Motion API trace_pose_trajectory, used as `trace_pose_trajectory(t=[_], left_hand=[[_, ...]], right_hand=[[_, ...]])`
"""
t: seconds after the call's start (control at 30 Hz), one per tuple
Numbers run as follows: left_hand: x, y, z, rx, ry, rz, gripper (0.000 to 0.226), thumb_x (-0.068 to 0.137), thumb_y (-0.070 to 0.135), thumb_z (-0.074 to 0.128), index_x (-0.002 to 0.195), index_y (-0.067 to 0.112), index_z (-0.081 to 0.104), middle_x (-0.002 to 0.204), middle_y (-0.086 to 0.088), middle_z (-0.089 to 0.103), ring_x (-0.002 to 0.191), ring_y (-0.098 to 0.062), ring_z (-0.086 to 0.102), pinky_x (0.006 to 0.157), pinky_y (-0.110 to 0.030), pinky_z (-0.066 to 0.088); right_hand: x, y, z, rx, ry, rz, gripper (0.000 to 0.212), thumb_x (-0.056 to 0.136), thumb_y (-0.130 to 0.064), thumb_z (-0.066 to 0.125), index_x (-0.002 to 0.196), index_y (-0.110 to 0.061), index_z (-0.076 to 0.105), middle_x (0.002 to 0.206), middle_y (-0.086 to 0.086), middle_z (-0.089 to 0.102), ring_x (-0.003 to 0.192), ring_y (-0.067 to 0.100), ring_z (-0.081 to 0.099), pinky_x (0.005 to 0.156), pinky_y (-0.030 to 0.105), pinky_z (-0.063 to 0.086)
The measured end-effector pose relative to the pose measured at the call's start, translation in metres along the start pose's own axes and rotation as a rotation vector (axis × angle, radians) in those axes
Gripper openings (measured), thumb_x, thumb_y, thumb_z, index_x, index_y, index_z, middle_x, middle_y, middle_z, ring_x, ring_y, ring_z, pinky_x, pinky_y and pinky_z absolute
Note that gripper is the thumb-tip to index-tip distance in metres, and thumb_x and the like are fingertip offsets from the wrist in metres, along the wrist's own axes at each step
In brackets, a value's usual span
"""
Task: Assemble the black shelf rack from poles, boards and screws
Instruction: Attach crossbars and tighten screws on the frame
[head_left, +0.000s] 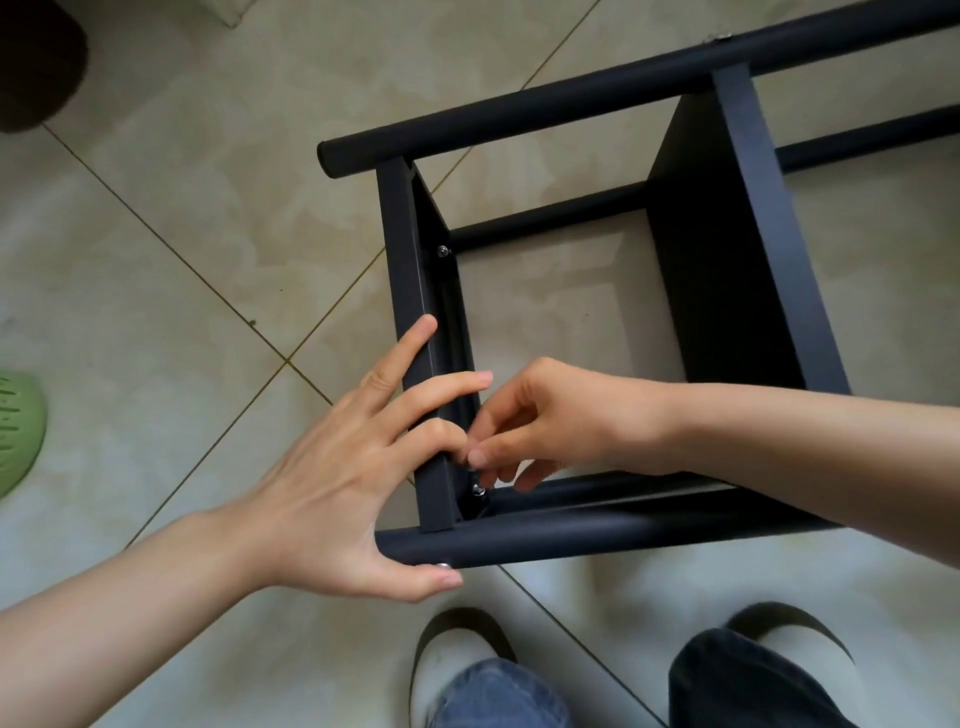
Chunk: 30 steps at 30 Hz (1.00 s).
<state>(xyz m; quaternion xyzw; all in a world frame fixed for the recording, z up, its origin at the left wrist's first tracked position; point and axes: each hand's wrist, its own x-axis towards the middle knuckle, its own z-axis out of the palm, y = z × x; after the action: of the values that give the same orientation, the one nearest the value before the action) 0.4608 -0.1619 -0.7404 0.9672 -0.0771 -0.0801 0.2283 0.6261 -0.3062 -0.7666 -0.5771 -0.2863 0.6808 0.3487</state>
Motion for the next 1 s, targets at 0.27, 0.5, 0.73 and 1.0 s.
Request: trace_pose_trajectory(t=[0.27, 0.5, 0.73, 1.0], left_hand=[[-0.001, -0.002, 0.003, -0.052, 0.021, 0.008, 0.082, 0.068, 0.066, 0.072, 0.132, 0.023, 0.044, 0.156, 0.003, 0.034, 0.155, -0.036, 0.002, 0.120, -0.033, 0.023], [-0.001, -0.003, 0.003, -0.056, 0.013, 0.010, 0.081, 0.069, 0.067, 0.070, 0.130, 0.021, 0.044, 0.155, 0.002, 0.036, 0.155, -0.036, 0.001, 0.119, -0.032, 0.025], [0.000, -0.004, 0.003, -0.050, 0.001, 0.013, 0.078, 0.068, 0.069, 0.070, 0.127, 0.023, 0.046, 0.154, 0.004, 0.036, 0.155, -0.035, 0.000, 0.117, -0.034, 0.025], [0.000, -0.004, 0.005, -0.068, 0.011, 0.013, 0.076, 0.069, 0.068, 0.070, 0.126, 0.022, 0.048, 0.153, 0.001, 0.038, 0.155, -0.037, 0.001, 0.121, -0.038, 0.023]], right_hand=[[0.007, 0.002, 0.009, 0.097, -0.118, 0.142, 0.012, 0.094, -0.014, 0.064, 0.085, -0.013, 0.072, 0.079, 0.004, 0.071, 0.079, 0.013, 0.058, 0.075, 0.022, 0.055], [0.009, 0.003, 0.008, 0.185, -0.191, 0.193, 0.005, 0.091, -0.012, 0.068, 0.087, -0.011, 0.072, 0.090, 0.010, 0.069, 0.089, 0.019, 0.058, 0.098, 0.041, 0.051], [0.017, 0.005, 0.011, 0.296, -0.239, 0.239, 0.012, 0.089, -0.005, 0.068, 0.079, -0.011, 0.067, 0.080, 0.005, 0.068, 0.072, 0.014, 0.061, 0.083, 0.030, 0.055], [0.023, 0.009, 0.011, 0.352, -0.302, 0.297, 0.025, 0.090, -0.006, 0.066, 0.067, -0.015, 0.071, 0.073, 0.004, 0.068, 0.065, 0.011, 0.059, 0.068, 0.019, 0.055]])
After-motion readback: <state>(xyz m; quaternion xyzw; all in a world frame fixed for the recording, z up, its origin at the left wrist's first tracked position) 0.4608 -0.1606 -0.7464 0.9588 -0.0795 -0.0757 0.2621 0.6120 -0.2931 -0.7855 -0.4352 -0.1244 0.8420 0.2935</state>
